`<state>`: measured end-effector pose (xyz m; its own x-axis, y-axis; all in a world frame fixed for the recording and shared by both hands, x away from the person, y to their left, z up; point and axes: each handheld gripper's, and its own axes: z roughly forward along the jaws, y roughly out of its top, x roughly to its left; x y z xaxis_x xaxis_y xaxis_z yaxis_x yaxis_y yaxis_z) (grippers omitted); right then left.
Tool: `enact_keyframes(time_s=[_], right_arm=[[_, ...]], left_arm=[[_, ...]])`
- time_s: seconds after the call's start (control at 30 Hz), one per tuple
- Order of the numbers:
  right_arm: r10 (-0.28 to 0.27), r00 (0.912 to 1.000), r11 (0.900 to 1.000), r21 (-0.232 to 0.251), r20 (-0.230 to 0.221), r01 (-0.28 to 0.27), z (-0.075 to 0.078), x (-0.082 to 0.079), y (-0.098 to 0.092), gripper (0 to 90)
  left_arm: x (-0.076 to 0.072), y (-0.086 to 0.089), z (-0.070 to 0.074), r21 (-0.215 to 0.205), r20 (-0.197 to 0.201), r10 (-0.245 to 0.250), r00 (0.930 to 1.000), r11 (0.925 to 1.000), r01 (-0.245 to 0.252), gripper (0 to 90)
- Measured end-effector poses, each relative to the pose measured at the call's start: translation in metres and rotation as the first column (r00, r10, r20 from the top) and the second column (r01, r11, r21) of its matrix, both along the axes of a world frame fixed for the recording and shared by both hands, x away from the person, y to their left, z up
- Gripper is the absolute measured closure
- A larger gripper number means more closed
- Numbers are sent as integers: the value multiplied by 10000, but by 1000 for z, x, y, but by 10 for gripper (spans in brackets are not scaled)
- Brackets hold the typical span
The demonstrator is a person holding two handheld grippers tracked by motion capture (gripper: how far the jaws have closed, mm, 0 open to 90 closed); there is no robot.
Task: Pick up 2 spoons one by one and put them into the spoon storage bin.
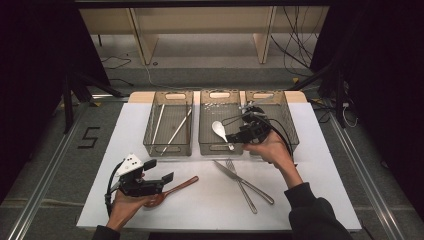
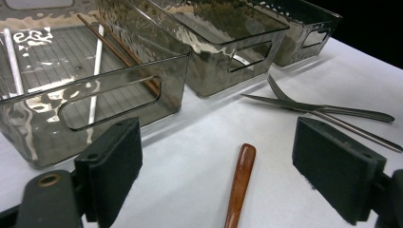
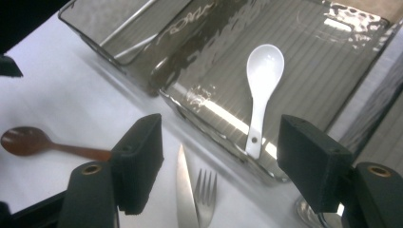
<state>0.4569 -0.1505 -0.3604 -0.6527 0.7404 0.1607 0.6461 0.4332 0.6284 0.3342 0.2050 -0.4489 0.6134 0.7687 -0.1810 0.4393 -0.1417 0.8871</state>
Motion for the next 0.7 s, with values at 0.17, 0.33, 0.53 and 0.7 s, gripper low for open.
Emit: enact_keyframes(time_s=[0.17,0.33,0.53,0.7], right_arm=[[-1,10000,10000,54,63,1,-2,-10,-8,322],[56,9999,10000,65,110,-57,-6,-24,-19,319],[-60,9997,9996,292,246,53,-10,-42,-34,318],[-187,9995,9988,461,268,175,-17,-53,-45,318]], left_arm=[[3,0,-2,127,-237,-51,9997,9999,54,167],[5,-1,-2,348,-478,-137,9988,9993,153,167],[6,-5,-2,586,-795,-329,9963,9976,376,167],[8,-7,-2,773,-969,-430,9944,9957,506,167]])
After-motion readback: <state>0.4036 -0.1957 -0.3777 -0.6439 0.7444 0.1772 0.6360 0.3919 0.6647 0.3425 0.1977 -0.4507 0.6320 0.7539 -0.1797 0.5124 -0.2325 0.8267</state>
